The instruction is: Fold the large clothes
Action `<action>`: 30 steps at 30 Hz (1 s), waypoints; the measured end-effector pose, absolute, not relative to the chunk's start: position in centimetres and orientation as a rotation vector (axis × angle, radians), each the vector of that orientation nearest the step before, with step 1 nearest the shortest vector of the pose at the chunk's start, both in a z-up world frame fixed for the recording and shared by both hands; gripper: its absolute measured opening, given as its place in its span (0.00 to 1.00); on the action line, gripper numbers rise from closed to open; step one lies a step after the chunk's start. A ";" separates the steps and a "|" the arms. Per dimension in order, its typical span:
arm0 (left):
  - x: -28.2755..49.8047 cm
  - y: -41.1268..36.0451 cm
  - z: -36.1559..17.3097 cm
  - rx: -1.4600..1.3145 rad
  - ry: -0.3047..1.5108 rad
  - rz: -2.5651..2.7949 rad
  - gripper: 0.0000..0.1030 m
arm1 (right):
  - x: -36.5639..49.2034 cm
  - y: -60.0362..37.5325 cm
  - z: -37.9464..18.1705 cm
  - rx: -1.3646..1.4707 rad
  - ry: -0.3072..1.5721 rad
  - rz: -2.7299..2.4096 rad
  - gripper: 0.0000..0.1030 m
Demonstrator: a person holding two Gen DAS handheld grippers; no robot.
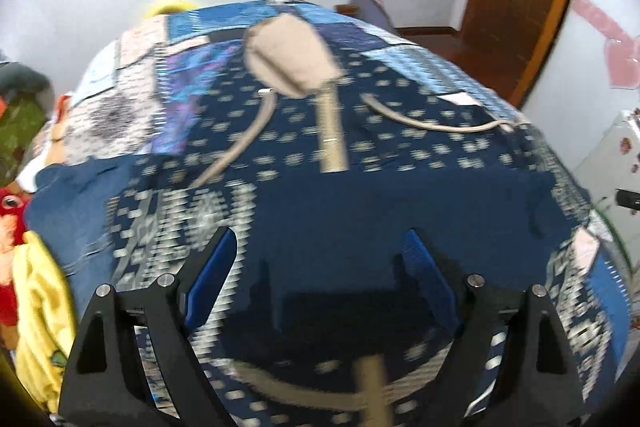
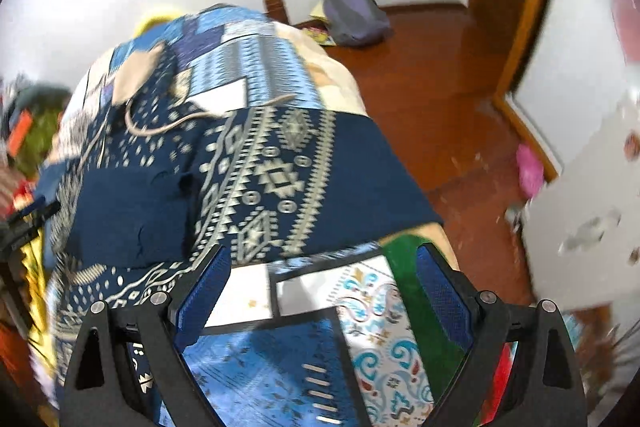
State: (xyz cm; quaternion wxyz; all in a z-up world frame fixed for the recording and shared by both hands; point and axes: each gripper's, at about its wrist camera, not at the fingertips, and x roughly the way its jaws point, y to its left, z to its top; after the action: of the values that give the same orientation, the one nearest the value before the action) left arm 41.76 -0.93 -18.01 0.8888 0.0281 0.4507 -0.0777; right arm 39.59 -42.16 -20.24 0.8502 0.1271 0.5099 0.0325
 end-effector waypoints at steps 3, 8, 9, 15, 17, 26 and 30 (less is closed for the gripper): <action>42.5 -3.5 -19.1 0.079 0.963 -0.195 0.84 | 40.2 -44.3 -22.0 0.413 1.108 0.086 0.89; 43.6 -6.3 -21.2 0.100 1.011 -0.239 0.84 | 41.9 -45.9 -25.4 0.602 1.161 0.128 0.87; 43.8 -6.5 -21.5 0.102 1.015 -0.245 0.84 | 42.5 -46.2 -26.2 0.640 1.165 0.133 0.83; 43.9 -7.8 -22.3 0.147 1.007 -0.254 0.84 | 45.5 -46.7 -28.8 0.707 1.164 0.089 0.62; 43.9 -7.8 -22.3 0.145 1.005 -0.256 0.84 | 46.2 -46.5 -29.2 0.668 1.150 0.047 0.47; 43.4 -5.9 -20.6 0.081 0.976 -0.226 0.84 | 45.7 -44.3 -23.2 0.482 0.925 -0.032 0.07; 42.2 -4.2 -18.8 0.039 0.940 -0.209 0.84 | 44.4 -42.6 -17.4 0.446 0.803 0.034 0.07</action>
State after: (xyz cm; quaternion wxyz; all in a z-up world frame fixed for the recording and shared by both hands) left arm 42.23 -4.23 -18.76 0.8862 0.0187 0.4519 -0.1003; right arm 44.39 -42.65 -17.40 0.8962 0.2151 0.3875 0.0166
